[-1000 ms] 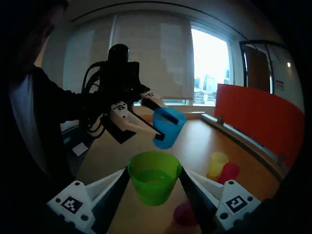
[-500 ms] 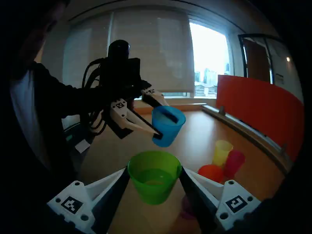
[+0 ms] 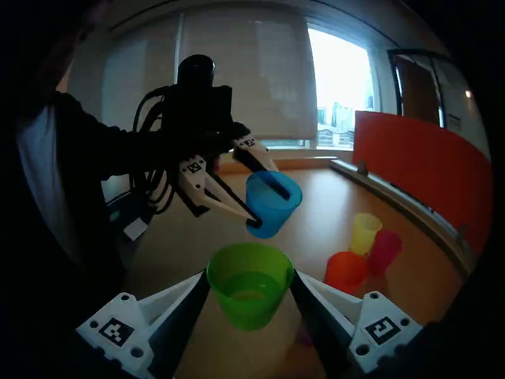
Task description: Pour water
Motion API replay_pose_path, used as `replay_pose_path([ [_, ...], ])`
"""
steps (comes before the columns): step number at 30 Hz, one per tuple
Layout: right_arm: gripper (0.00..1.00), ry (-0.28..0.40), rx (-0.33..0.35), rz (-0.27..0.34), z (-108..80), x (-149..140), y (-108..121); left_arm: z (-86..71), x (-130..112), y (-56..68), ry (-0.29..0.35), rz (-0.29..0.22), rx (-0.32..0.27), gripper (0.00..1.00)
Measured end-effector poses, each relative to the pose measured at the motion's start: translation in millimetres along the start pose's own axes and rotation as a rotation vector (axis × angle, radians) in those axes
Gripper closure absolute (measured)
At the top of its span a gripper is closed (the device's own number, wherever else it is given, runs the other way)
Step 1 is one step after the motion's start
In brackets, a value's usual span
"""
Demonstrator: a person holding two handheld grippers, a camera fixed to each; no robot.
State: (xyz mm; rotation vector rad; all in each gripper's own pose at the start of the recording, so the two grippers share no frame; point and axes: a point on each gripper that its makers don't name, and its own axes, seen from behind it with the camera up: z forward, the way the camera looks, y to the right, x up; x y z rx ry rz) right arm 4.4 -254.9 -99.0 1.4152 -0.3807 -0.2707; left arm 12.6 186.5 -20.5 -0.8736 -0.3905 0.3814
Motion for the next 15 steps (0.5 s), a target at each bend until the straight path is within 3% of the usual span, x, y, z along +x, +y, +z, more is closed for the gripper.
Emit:
replay_pose_path([
  [15, 0.08, -0.059, 0.010, -0.020, 4.9, -20.3, -2.3, 12.4, -21.6, 10.0, -0.075, 0.036, -0.048, 0.17],
])
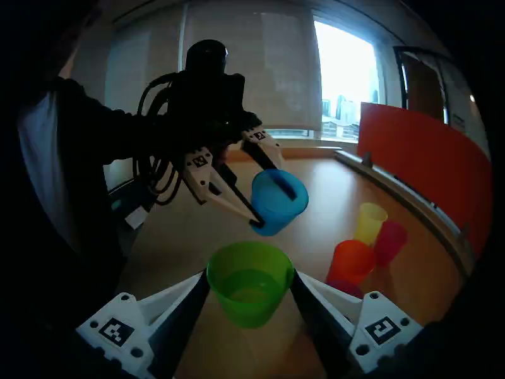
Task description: Pour water
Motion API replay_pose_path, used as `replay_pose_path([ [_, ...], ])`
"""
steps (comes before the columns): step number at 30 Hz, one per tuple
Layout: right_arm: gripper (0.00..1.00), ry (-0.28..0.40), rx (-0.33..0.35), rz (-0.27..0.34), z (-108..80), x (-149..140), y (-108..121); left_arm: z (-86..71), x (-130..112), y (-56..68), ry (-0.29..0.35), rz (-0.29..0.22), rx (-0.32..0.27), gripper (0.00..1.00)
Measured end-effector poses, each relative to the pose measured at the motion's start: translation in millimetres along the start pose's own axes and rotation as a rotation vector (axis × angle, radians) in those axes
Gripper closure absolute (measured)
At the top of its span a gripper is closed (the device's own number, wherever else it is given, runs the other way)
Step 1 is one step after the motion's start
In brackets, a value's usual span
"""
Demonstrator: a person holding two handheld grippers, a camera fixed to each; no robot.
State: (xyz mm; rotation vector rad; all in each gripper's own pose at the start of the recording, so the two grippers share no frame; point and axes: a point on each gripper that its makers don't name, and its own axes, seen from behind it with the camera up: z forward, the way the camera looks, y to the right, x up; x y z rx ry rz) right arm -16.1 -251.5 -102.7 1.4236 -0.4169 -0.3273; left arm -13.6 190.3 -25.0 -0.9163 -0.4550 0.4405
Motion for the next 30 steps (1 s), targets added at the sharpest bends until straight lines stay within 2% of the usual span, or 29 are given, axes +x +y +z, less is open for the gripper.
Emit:
replay_pose_path([
  [15, 0.08, -0.044, 0.008, -0.014, 7.0, -17.4, 1.6, 18.6, -11.8, 7.9, -0.036, 0.016, -0.053, 0.17],
  [30, 0.08, -0.062, 0.020, -0.011, 15.0, -26.8, 3.0, 29.4, -22.7, 9.3, -0.061, 0.017, -0.072, 0.17],
])
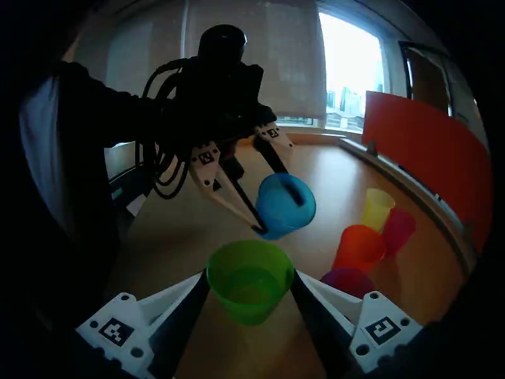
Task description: Pour water
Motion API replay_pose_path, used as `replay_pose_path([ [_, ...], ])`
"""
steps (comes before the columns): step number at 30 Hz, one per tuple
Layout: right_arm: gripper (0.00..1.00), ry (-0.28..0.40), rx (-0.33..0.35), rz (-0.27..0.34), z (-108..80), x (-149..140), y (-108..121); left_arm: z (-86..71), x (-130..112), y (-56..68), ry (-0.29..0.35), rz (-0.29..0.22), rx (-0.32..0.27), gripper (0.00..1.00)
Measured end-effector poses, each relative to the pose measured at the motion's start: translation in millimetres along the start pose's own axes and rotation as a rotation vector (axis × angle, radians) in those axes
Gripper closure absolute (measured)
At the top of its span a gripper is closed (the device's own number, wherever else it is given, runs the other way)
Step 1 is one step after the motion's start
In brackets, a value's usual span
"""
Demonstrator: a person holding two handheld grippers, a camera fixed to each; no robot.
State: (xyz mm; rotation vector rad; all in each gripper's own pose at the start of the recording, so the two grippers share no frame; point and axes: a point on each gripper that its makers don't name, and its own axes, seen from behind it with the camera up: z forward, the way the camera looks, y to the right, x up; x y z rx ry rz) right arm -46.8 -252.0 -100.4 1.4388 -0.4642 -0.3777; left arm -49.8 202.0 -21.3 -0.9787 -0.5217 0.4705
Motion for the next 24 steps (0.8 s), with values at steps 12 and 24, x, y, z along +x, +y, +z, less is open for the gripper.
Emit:
replay_pose_path([
  [12, 0.08, -0.017, 0.004, 0.000, 4.4, -9.2, -0.1, 5.0, -11.1, 1.6, -0.029, 0.000, -0.011, 0.17],
  [24, 0.08, -0.024, 0.010, 0.001, 10.4, -13.2, -0.9, 12.3, -18.2, 2.3, -0.053, 0.005, -0.018, 0.17],
])
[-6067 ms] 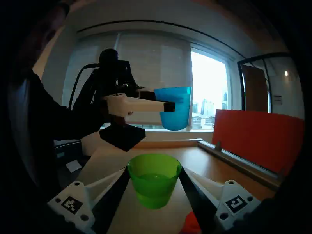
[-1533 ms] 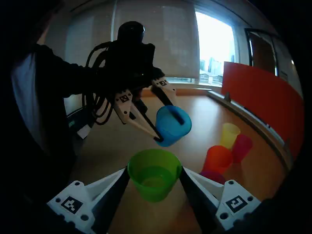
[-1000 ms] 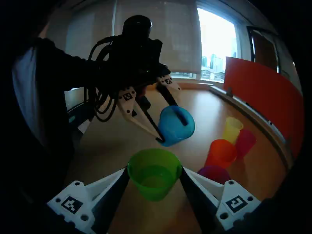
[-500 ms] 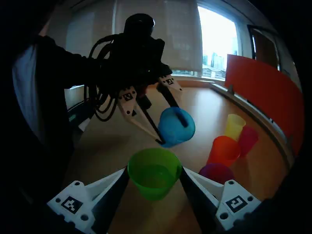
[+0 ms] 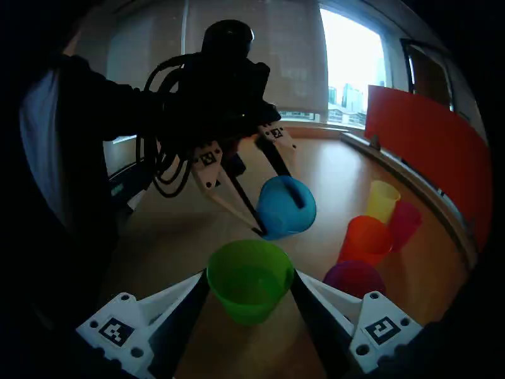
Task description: Pour water
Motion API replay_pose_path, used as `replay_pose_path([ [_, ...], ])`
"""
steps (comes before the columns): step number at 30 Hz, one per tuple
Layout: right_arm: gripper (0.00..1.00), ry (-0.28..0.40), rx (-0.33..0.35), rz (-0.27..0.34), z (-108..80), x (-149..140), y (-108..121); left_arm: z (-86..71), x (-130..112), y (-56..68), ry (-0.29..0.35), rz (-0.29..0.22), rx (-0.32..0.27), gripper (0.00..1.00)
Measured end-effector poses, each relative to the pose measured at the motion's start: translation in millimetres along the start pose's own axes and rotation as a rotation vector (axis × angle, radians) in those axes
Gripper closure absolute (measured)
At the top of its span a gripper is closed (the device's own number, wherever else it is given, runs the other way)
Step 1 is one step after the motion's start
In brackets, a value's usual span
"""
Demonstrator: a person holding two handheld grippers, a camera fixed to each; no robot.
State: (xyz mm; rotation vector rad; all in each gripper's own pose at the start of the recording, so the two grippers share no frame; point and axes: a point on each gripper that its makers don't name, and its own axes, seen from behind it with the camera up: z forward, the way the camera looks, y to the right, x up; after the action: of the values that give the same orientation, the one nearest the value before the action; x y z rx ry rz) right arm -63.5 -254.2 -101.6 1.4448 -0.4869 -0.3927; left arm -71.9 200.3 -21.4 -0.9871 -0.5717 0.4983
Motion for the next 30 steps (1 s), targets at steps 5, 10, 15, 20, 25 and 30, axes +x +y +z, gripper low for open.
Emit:
replay_pose_path([
  [5, 0.08, -0.007, 0.003, -0.001, 3.1, -3.5, -0.4, 3.5, -3.9, 1.0, -0.013, -0.003, -0.005, 0.17],
  [10, 0.08, -0.013, 0.005, -0.002, 3.9, -6.1, 0.2, 5.4, -6.9, 2.8, -0.029, -0.001, -0.014, 0.17],
  [15, 0.08, -0.021, 0.002, -0.005, 4.0, -7.5, 1.5, 6.4, -9.3, 5.3, -0.047, 0.014, -0.017, 0.17],
  [20, 0.08, -0.028, 0.004, -0.011, 4.9, -9.0, 0.5, 8.1, -12.4, 8.8, -0.063, 0.027, -0.024, 0.17],
  [25, 0.08, -0.031, 0.003, -0.010, 4.8, -10.5, 0.6, 9.0, -15.5, 12.6, -0.074, 0.031, -0.031, 0.17],
  [30, 0.08, -0.035, -0.002, -0.012, 3.9, -11.8, 2.1, 9.3, -17.5, 13.4, -0.079, 0.033, -0.030, 0.17],
])
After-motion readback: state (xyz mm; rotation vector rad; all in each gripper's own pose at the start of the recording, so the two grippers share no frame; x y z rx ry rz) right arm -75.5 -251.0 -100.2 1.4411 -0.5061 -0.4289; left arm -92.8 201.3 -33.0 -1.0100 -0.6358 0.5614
